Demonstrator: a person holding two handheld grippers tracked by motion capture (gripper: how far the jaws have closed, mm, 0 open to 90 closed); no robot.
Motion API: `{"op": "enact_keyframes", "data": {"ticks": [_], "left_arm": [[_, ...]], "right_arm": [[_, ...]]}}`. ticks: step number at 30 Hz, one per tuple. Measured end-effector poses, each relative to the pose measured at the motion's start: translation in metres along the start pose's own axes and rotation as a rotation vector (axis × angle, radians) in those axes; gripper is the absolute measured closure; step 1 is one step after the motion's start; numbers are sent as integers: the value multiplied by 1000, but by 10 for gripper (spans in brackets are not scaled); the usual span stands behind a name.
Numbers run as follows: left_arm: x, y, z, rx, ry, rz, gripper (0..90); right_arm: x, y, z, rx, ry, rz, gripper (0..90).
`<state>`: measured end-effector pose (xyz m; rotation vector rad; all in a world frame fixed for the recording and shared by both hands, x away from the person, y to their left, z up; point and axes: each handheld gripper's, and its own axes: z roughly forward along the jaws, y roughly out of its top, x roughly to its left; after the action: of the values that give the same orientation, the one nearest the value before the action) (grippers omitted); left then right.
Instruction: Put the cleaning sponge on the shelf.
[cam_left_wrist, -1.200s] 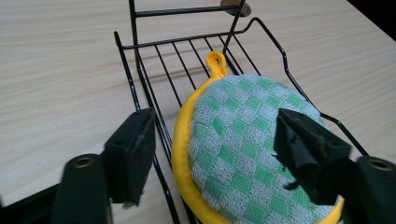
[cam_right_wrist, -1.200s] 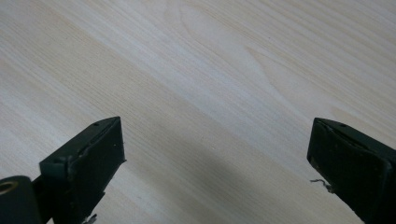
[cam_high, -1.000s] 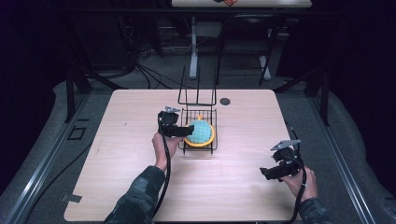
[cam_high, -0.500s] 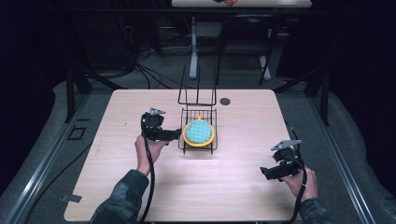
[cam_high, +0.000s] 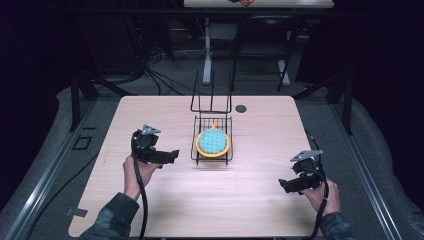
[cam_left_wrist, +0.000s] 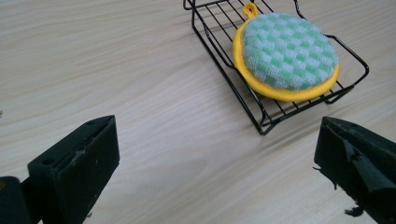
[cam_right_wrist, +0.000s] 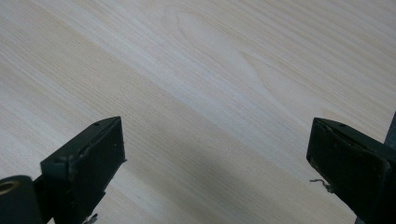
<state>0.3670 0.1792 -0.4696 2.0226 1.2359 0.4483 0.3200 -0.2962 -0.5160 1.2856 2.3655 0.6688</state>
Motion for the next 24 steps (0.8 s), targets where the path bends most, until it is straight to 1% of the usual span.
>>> {"op": "enact_keyframes", "data": {"ticks": [4,7,9,14,15,18,21,22,24], "left_arm": [[3,-11,-13,-5,3,1,1],[6,-20,-20,-11,9,-12,1],[8,-27,-25,-3,12,-13,1],[8,-42,-30,13,15,-20,0],[8,-46,-32,20,16,-15,0],[6,-56,-34,21,11,-18,0],[5,-64,-37,38,11,-13,0],[5,-67,-37,38,15,-14,0],[6,-73,-37,45,23,-17,0]], "right_arm": [[0,0,0,-6,-8,-6,39],[1,0,-1,-3,-6,-4,40],[1,0,-1,-3,-7,-4,40],[2,-1,0,-5,-7,-4,41],[2,0,-1,-1,-6,-6,41],[3,0,-1,2,-10,-10,43],[3,-1,0,5,-18,-17,45],[3,-1,0,0,-18,-15,45],[4,-1,0,6,-15,-13,45]]}}
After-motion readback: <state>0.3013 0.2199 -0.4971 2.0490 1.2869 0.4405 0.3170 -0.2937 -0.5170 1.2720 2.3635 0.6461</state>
